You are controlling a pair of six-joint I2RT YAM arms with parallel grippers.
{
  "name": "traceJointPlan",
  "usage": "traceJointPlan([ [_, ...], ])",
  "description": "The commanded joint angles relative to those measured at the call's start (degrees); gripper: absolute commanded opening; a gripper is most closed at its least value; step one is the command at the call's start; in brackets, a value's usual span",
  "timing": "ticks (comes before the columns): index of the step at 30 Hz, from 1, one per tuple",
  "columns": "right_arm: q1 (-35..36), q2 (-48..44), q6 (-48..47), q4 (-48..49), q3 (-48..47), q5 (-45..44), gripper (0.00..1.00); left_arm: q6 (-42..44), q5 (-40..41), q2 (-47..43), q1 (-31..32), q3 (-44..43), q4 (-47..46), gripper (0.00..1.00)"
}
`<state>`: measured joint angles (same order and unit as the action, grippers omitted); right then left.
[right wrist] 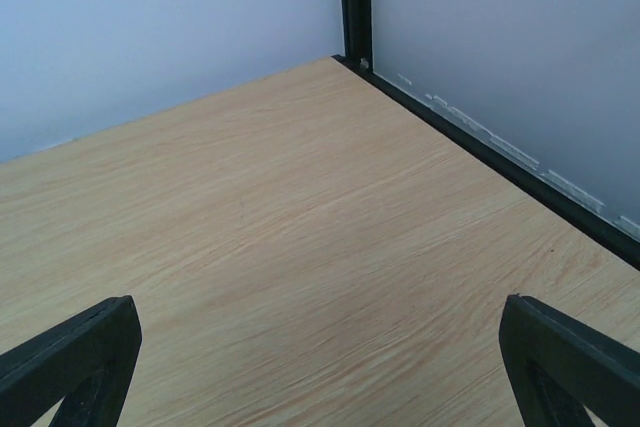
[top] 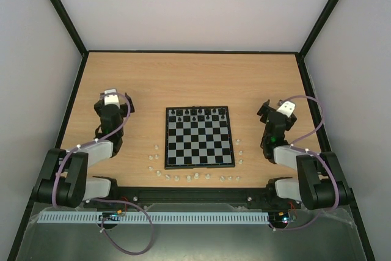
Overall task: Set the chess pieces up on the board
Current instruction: Reset both arms
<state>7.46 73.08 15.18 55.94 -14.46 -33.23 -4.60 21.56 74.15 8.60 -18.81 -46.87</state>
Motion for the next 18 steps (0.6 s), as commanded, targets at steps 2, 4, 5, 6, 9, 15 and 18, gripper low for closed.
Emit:
traceJointPlan([
  [2, -0.3, 0.3, -1.6, 8.8, 3.9, -0.9, 0.99, -2.5, -5.2, 0.2, -2.3, -0.7, -6.9, 0.99],
  [4, -0.3, 2.8, -1.0, 11.1, 4.8, -1.1, 0.99, -2.7, -4.5, -1.2, -2.3, 1.0, -8.0, 0.99],
  [5, -0.3, 3.8, -1.5, 11.0, 4.1, -0.7, 0.99, -2.7, -3.9, -1.9, -2.4, 1.7, -8.1, 0.99],
  [6, -0.3, 4.7, -1.9, 10.2, 3.1, 0.0, 0.99, -2.6, -3.5, -2.7, -2.4, 2.4, -8.3, 0.99],
  [9, -0.2, 7.1, -2.7, 9.0, 1.1, 1.0, 0.99, -3.2, -2.5, -4.8, -2.8, 4.7, -9.4, 0.99],
  [15, -0.1, 8.8, -8.1, 17.7, 4.7, 11.4, 0.99, -4.4, -2.4, -5.2, -4.1, 7.4, -10.2, 0.99],
  [18, -0.2, 9.9, -8.5, 16.5, 3.5, 13.1, 0.99, -5.3, -2.5, 0.0, -4.7, 7.8, -14.1, 0.99],
])
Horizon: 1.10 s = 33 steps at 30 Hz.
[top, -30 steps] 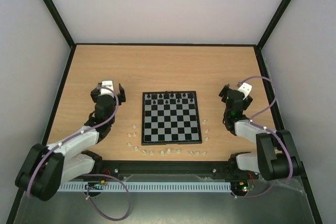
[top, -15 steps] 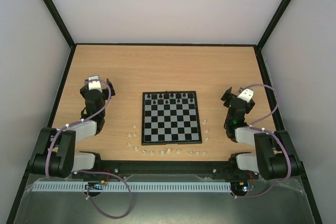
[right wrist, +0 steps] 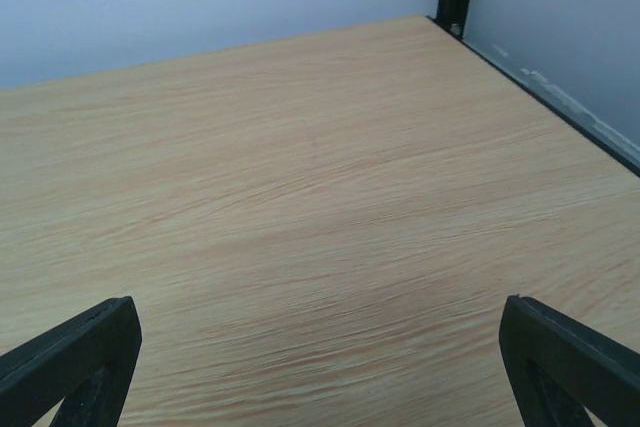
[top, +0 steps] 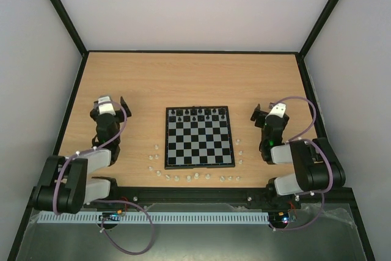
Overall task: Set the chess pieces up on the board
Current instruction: Reset both arms
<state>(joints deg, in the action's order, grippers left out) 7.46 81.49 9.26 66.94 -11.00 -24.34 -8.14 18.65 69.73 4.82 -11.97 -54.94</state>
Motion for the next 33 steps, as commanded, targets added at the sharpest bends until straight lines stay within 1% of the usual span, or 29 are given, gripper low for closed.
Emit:
traceJointPlan([
  [1, -0.2, 1.9, -2.5, 4.3, -0.7, 4.0, 0.99, -1.2, -0.3, 5.1, -0.9, -0.7, -3.9, 0.99],
  [4, -0.3, 1.8, -2.3, 4.1, -0.8, 4.2, 0.99, -1.2, 1.4, 6.0, -1.4, -0.7, -5.1, 0.99],
  [9, -0.7, 2.6, -1.1, 4.9, -0.6, 3.0, 0.99, -1.4, 0.3, 9.2, -4.1, -3.0, -5.0, 0.99],
  [10, -1.0, 3.9, -0.5, 7.1, 0.2, 2.1, 0.99, -1.7, 0.9, 10.8, -4.3, -2.6, -7.7, 0.99],
  [11, -1.0, 5.6, -0.8, 11.3, 1.5, 1.7, 0.99, -1.7, 0.5, 13.1, -4.8, -2.8, -10.1, 0.99],
  [12, -1.0, 5.4, -0.7, 12.1, 1.6, 1.7, 0.99, -1.3, 0.4, 13.9, -4.5, -4.4, -7.2, 0.99],
  [13, -1.0, 4.7, -0.3, 8.1, 0.4, 1.8, 0.99, -0.8, 0.4, 14.6, -4.2, -5.5, -6.5, 0.99],
  [15, -1.0, 5.5, -0.6, 8.2, -0.3, 1.8, 0.99, -0.1, 0.9, 15.7, -3.5, -6.7, -5.3, 0.99],
  [23, -1.2, 5.4, -0.3, 6.4, -0.9, 2.3, 0.99, 0.8, 0.2, 15.5, -2.9, -5.1, -8.1, 0.99],
  [29, -1.3, 5.6, -0.3, 6.7, -1.0, 2.4, 0.99, 0.8, 0.2, 15.5, -2.9, -5.1, -8.0, 0.99],
  [33, -1.7, 5.7, -0.2, 5.2, -1.7, 3.4, 0.99, 0.8, 0.2, 15.6, -2.9, -5.2, -8.0, 0.99],
])
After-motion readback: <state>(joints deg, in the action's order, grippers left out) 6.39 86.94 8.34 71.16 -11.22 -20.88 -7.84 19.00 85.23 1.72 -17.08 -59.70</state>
